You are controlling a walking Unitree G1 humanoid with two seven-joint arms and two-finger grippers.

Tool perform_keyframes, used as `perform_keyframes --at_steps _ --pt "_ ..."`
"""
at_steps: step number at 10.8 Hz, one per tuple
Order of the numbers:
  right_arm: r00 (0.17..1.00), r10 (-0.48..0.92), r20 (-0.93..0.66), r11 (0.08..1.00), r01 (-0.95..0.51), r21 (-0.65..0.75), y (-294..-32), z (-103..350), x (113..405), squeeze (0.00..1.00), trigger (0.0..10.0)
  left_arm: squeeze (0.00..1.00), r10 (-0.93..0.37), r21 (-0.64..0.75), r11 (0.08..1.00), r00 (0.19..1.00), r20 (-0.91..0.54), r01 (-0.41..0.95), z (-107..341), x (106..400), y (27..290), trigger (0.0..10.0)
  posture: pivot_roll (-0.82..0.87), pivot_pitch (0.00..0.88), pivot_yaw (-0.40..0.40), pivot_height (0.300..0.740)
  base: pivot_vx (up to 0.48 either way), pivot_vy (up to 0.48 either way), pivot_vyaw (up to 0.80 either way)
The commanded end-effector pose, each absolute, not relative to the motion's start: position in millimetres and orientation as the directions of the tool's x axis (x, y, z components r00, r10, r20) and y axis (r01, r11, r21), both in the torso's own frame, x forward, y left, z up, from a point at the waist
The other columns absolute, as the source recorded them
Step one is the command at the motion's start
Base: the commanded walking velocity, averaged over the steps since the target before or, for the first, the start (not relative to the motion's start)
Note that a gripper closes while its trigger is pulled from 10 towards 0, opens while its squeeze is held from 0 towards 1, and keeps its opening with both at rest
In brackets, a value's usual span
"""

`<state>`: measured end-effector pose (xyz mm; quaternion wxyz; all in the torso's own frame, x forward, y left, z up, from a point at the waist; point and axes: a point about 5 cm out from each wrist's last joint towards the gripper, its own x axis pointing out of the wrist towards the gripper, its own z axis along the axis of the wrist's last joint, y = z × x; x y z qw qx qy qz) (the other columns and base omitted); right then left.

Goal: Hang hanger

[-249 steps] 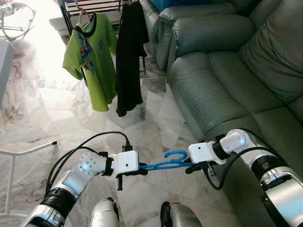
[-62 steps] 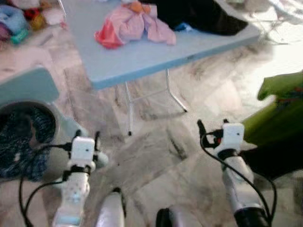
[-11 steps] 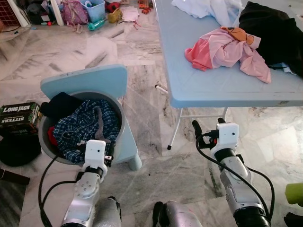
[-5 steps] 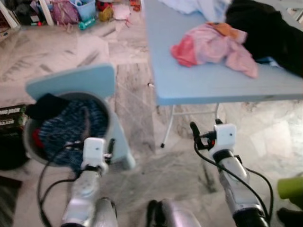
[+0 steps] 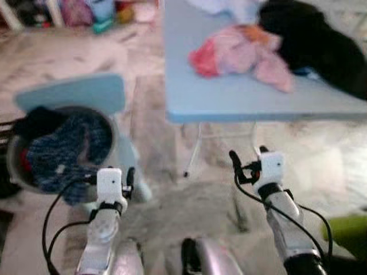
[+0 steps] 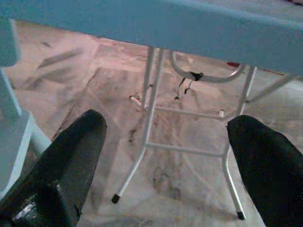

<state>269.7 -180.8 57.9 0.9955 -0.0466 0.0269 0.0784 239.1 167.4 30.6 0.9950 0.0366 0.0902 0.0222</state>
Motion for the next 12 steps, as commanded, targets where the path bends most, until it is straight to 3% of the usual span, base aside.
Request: perform_keyframes --at_steps 1,4,6,8,12 --pt "0.986 0.153 -0.072 0.984 -0.158 -0.084 -179.6 56.1 268.8 0.00 10.0 0.00 0.084 0.095 0.993 0.980 -0.180 -0.068 30.2 236.2 175.6 10.0 0.06 0.208 -0.099 0.740 0.000 0.000 0.00" --pt "0.982 0.172 -0.076 0.980 -0.178 -0.084 -177.3 55.9 267.8 0.00 10.0 0.00 0.180 0.141 0.978 0.962 -0.206 -0.153 27.2 234.7 188.4 10.0 0.06 0.213 -0.097 0.740 0.000 0.000 0.53" --pt "0.983 0.167 -0.081 0.982 -0.173 -0.073 -177.0 54.9 267.2 0.00 10.0 0.00 0.149 0.226 0.969 0.966 -0.213 -0.099 25.1 236.5 192.8 10.0 0.06 0.222 -0.097 0.740 0.000 0.000 0.00" --pt "0.981 0.173 -0.085 0.981 -0.179 -0.071 -175.9 54.6 266.9 0.00 10.0 0.00 0.129 0.231 0.971 0.949 -0.289 -0.061 16.3 237.5 197.7 10.0 0.06 0.228 -0.100 0.740 0.000 0.000 0.00" --pt "0.977 0.192 -0.090 0.976 -0.200 -0.085 -177.9 57.2 264.0 0.00 10.0 0.00 0.143 0.244 0.967 0.942 -0.305 -0.067 16.6 252.6 214.3 10.0 0.03 0.246 -0.123 0.740 0.000 0.000 0.00"
